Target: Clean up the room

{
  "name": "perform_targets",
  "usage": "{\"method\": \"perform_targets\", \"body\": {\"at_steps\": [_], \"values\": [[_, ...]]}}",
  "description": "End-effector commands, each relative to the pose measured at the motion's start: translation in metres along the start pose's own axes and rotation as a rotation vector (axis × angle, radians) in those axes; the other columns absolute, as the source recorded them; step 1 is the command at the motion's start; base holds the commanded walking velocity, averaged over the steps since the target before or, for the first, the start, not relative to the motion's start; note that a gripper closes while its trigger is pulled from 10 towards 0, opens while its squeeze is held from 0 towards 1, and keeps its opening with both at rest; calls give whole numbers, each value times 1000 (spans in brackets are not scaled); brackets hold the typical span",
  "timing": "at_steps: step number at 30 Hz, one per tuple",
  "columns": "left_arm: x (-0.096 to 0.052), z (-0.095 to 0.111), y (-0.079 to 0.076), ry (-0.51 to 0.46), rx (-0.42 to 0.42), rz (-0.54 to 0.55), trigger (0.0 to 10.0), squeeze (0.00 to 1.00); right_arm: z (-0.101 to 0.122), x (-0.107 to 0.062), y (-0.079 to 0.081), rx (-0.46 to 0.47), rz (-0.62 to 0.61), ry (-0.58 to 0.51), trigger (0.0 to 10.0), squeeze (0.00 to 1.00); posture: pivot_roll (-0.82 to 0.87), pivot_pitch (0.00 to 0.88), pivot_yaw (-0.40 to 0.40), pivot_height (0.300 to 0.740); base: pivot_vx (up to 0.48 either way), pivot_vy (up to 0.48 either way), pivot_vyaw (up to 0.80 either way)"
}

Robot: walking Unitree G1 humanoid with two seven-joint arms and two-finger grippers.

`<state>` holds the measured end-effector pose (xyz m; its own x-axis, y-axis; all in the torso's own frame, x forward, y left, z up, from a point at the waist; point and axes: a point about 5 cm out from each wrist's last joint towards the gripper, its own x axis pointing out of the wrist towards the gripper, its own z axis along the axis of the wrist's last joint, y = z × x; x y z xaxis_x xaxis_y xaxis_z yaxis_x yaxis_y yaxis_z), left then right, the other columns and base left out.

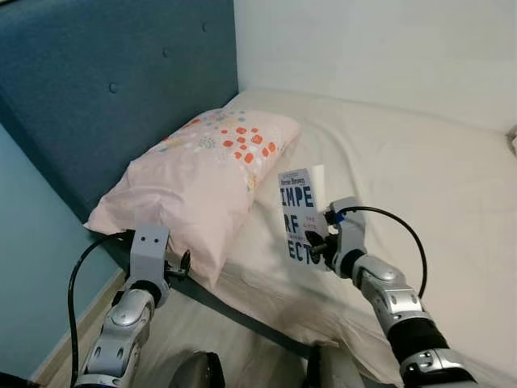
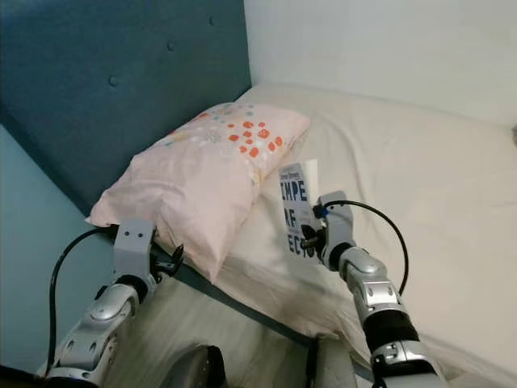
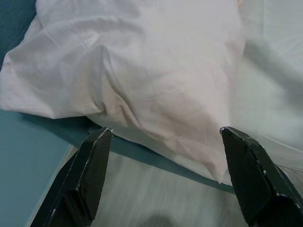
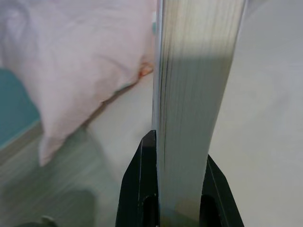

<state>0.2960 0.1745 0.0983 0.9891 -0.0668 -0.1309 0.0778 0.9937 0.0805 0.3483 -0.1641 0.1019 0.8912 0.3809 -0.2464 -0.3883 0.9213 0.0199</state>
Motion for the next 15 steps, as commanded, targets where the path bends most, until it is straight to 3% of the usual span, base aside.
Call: {"method": "perform_targets", "body": {"at_steps": [1, 15], "values": [[-4, -7, 6, 32, 8, 11, 10000, 0, -4, -1, 5, 9, 5, -10, 10000, 0, 25, 236, 46, 618, 0, 0, 0], [-2, -7, 3, 36, 8, 10, 10000, 0, -1, 0, -4, -1, 15, 15, 10000, 0, 23, 228, 22, 603, 0, 0, 0]]}}
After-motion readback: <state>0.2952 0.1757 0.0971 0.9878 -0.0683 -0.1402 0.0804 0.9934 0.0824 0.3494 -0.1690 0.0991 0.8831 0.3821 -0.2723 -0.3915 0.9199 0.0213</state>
